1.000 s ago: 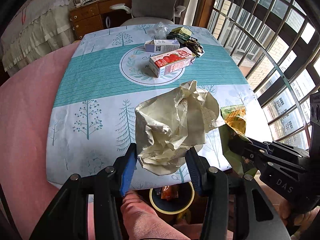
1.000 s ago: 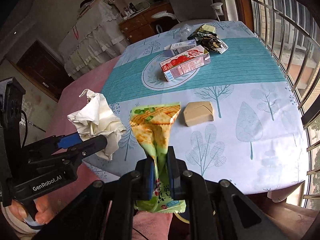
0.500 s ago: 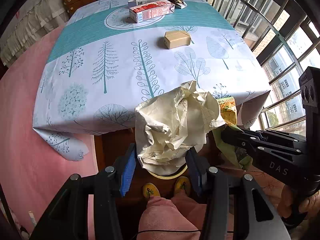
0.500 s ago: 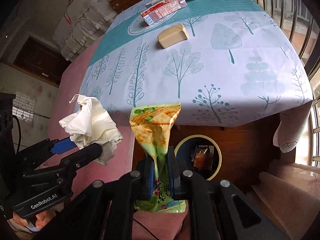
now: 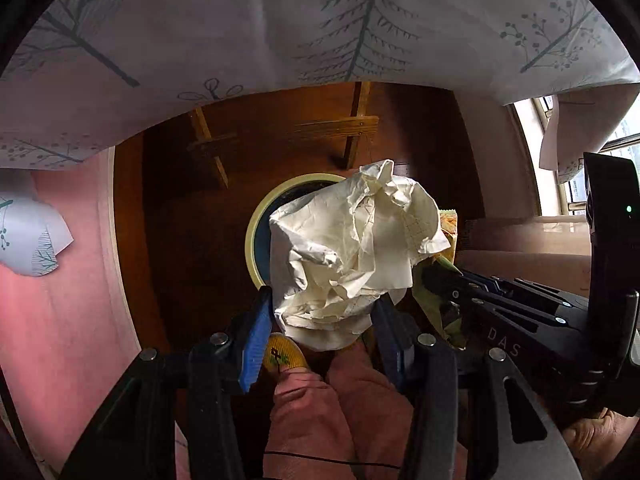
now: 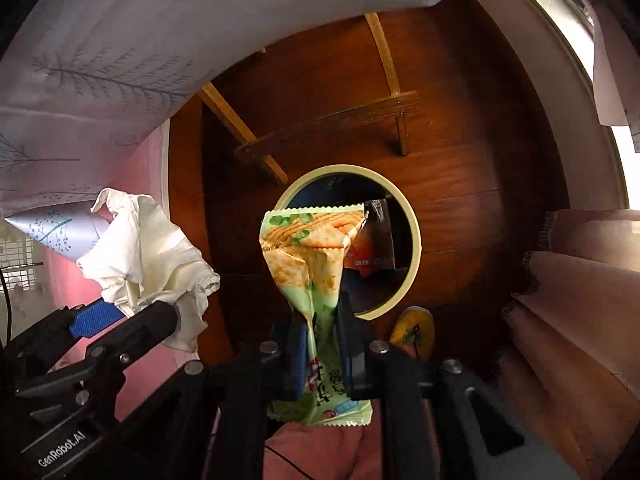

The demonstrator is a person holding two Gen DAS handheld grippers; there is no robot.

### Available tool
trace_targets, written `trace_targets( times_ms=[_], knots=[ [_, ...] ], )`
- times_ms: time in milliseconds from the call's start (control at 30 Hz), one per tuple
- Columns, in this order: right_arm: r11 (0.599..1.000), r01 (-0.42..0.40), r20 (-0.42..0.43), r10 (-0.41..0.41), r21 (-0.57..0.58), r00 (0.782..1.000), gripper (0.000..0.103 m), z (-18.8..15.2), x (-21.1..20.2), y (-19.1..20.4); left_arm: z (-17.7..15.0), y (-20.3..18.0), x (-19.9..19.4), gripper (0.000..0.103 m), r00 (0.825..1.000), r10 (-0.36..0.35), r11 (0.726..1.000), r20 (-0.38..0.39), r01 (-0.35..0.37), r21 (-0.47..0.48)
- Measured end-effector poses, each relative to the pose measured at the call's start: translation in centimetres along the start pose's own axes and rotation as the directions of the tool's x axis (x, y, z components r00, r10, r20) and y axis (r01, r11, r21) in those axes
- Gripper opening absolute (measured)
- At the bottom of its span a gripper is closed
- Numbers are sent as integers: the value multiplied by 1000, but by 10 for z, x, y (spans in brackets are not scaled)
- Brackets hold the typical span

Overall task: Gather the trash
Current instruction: 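Open both tools to drop the tissue and wrapper into the bin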

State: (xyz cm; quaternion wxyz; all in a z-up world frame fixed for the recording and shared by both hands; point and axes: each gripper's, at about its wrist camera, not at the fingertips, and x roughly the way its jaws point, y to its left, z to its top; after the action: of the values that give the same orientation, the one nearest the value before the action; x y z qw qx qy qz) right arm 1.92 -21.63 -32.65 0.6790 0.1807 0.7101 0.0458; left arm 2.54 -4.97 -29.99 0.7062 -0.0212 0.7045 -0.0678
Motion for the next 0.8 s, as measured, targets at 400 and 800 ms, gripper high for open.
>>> trace_targets(
  times_ms=[400, 800],
  knots=[
    [993, 7, -49, -1, 121, 999, 52, 11, 135, -53, -4, 27, 135, 65, 1000, 3, 1000, -11, -3, 2],
    [997, 28, 24, -30, 71, 999, 60, 9, 119, -40, -3, 55, 125, 88, 999, 42, 998, 31, -41, -48]
  ],
)
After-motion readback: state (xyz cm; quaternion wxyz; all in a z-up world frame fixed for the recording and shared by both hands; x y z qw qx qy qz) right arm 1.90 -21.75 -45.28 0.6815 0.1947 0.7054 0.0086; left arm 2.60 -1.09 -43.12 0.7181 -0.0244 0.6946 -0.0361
